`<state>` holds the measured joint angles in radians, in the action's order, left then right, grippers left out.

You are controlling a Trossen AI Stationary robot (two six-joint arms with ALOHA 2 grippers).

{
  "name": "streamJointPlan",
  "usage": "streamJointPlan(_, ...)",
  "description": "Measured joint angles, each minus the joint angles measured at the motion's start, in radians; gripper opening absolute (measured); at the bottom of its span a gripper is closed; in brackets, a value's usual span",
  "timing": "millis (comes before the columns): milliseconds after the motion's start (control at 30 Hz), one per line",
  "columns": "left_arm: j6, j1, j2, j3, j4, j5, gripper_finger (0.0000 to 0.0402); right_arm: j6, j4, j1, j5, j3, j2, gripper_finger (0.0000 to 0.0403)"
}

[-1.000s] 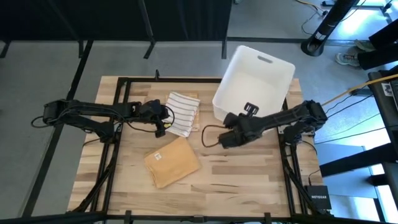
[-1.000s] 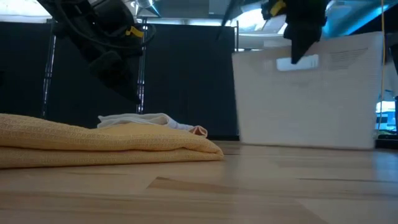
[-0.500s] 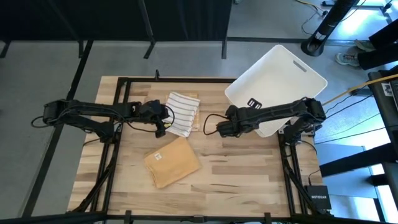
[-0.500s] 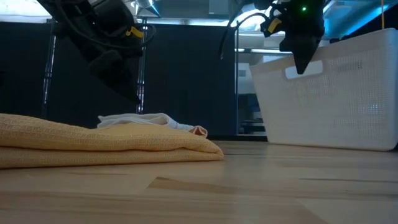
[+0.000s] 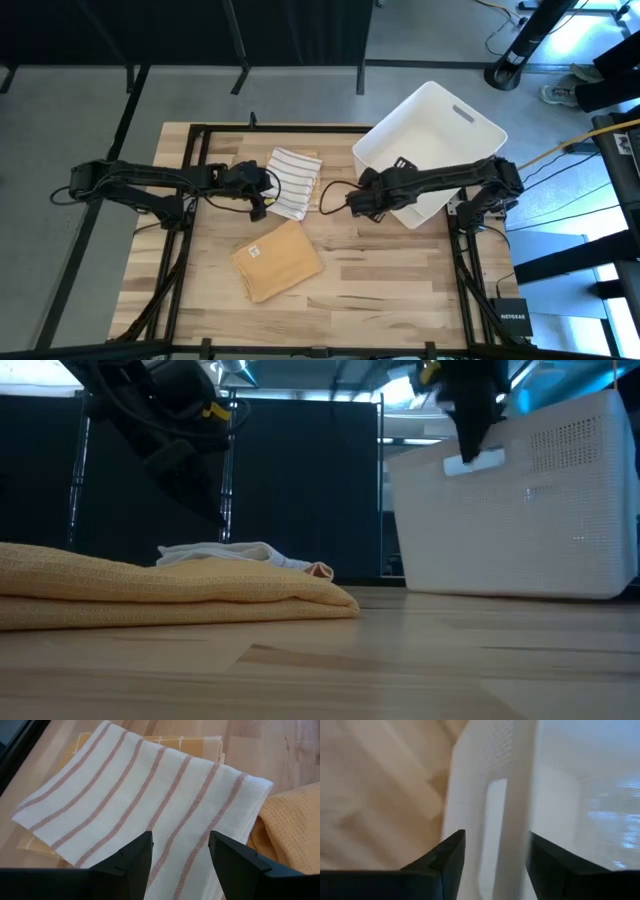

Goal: Fold towel
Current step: Move the white laundry bin to the top of the table, then adjust the white towel

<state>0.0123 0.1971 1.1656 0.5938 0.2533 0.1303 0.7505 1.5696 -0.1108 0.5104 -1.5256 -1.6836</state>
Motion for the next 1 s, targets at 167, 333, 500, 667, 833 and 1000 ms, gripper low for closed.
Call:
streamJointPlan(167, 0.004, -0.015, 0.0, 0.0, -0.001, 0.0, 0.0186, -0.027, 0.0, -0.001, -0.092, -0.158, 0.005, 0.0202)
streamJointPlan(333, 0.012, -0.015, 0.0, 0.0, 0.0, 0.0, 0.0186, -0.07, 0.001, -0.001, -0.095, -0.252, 0.006, 0.0201)
streamJointPlan(500, 0.01, -0.015, 0.0, 0.0, 0.001, 0.0, 0.0186, -0.105, -0.049, -0.001, -0.113, -0.348, 0.008, 0.02)
streamJointPlan(667, 0.012, -0.015, 0.0, 0.0, 0.0, 0.0, 0.0186, -0.278, -0.314, -0.031, -0.033, -0.346, -0.006, 0.02)
streamJointPlan(833, 0.01, -0.015, 0.0, 0.0, -0.001, 0.0, 0.0186, -0.601, -0.742, -0.038, 0.004, -0.23, -0.075, 0.02)
streamJointPlan(1000, 0.013, -0.013, -0.004, 0.0, 0.048, 0.002, 0.0186, -0.752, -1.082, 0.022, -0.048, -0.133, -0.18, 0.02)
